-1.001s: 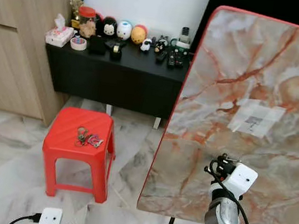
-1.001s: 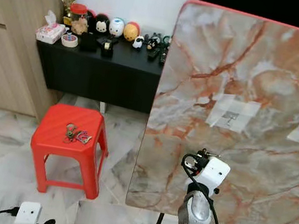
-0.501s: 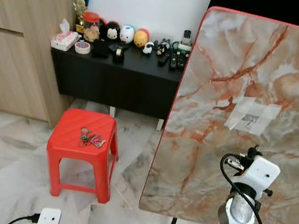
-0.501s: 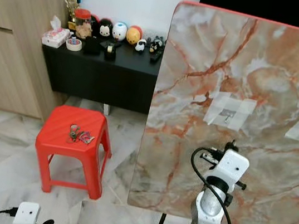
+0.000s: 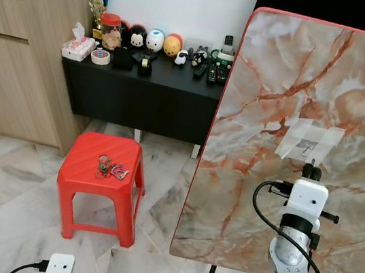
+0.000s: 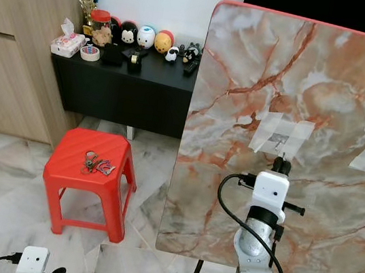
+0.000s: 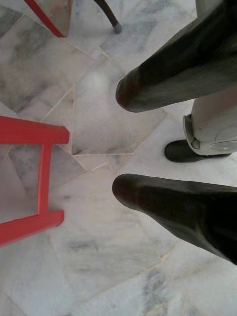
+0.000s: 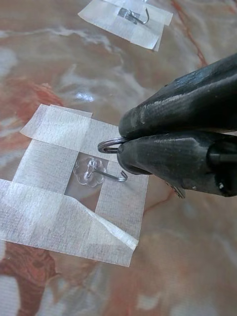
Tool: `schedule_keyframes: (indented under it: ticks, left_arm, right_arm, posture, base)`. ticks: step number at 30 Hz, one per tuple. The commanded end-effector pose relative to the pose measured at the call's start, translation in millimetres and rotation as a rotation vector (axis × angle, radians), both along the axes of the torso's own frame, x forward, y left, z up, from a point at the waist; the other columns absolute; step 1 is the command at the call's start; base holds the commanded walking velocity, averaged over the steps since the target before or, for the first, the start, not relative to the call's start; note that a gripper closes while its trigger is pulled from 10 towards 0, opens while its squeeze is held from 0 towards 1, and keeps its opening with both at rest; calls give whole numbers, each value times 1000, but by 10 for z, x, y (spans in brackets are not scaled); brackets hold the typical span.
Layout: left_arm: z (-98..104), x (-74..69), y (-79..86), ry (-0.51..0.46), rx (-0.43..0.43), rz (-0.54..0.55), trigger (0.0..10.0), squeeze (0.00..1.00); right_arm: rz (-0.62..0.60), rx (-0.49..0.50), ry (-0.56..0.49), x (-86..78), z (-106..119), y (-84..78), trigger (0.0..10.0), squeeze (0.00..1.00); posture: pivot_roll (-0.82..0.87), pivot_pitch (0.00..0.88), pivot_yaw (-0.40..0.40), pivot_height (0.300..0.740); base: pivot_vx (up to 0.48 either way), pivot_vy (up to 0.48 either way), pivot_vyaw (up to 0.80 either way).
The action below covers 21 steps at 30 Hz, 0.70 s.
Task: Hang keys on a hook
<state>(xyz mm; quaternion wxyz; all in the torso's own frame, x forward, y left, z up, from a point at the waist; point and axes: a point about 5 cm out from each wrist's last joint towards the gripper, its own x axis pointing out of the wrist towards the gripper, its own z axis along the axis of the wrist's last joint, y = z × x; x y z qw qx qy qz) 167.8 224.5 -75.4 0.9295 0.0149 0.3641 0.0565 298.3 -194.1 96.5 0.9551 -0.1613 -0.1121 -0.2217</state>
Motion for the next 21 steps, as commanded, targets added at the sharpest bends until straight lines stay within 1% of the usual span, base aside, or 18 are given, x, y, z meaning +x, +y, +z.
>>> schedule_keyframes:
  ticks: [1, 3, 7, 10, 21]
  left_arm:
    - [-21, -18, -50, 13, 0, -21, 10000, 0]
    - [-20, -16, -51, 12, 0, -20, 10000, 0]
    - [-22, -21, -48, 15, 3, -22, 10000, 0]
    - [-25, -26, -45, 17, 3, -21, 10000, 0]
    - [-25, -15, -69, 17, 5, -31, 10000, 0]
  right_arm:
    - [-34, -14, -16, 2, 54, -65, 10000, 0]
    - [-43, -17, -13, -3, 47, -70, 10000, 0]
    - [-71, -52, 27, -12, -6, -74, 10000, 0]
    - [-83, -64, 32, -14, -11, -81, 10000, 0]
    - [-49, -108, 61, 48, -11, -22, 10000, 0]
  posture:
    - [65, 0, -111, 740]
    - [64, 0, -110, 740]
    - [62, 0, -109, 740]
    - [64, 0, -109, 740]
    - [57, 0, -102, 740]
  base:
    - [0, 0, 0]
    - [0, 0, 0]
    - [0, 0, 0]
    - [0, 0, 0]
    - [0, 0, 0]
